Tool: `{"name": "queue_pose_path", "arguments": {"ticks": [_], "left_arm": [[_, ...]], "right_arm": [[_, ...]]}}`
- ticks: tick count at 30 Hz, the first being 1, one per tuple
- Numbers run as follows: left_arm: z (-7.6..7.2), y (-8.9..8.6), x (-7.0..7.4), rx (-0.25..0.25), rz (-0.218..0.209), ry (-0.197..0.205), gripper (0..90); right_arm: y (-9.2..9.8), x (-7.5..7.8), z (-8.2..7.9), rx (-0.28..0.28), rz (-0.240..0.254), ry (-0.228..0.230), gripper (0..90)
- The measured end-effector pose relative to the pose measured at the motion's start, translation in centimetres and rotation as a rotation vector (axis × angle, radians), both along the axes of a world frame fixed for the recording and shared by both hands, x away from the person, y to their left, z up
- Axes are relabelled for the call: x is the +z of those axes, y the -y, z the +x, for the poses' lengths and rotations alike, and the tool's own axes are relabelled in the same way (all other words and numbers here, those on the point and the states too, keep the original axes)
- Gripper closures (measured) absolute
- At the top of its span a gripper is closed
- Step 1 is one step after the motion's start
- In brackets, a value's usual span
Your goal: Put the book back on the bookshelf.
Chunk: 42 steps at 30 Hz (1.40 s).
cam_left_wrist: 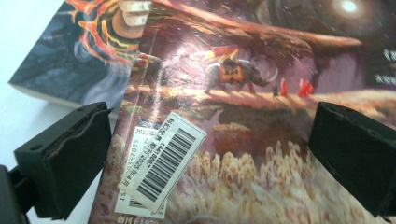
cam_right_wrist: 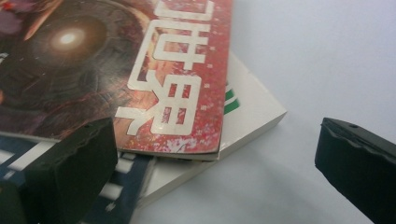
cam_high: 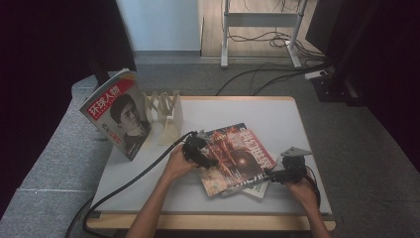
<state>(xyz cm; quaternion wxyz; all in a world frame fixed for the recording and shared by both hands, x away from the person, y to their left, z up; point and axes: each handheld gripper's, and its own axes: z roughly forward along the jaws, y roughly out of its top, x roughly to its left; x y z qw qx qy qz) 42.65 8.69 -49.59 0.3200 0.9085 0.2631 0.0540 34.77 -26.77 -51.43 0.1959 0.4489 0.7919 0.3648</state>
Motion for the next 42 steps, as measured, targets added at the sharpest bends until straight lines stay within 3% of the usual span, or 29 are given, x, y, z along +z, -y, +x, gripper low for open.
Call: {"name": "queue_pose_path", "arguments": {"ticks": [25,33,42], "left_arm": [[-4.7,-1.7,-0.2,0.018,-0.036,0.010,3.2],[-6.4,-1.5,-0.2,-0.014,-0.035,0.006,3.7],[-8.6,-1.8,-0.3,-0.048,-0.065,-0.005,4.6]], "right_arm": [[0.1,0.2,5.6,-0.095,-0.027,-0.008,0.0],[-0.1,0.1,7.2,-0.120,-0.031,-0.006,1.9],[-0.8,0.1,8.7,-0.129,-0.025,-0.004,5.4]]}}
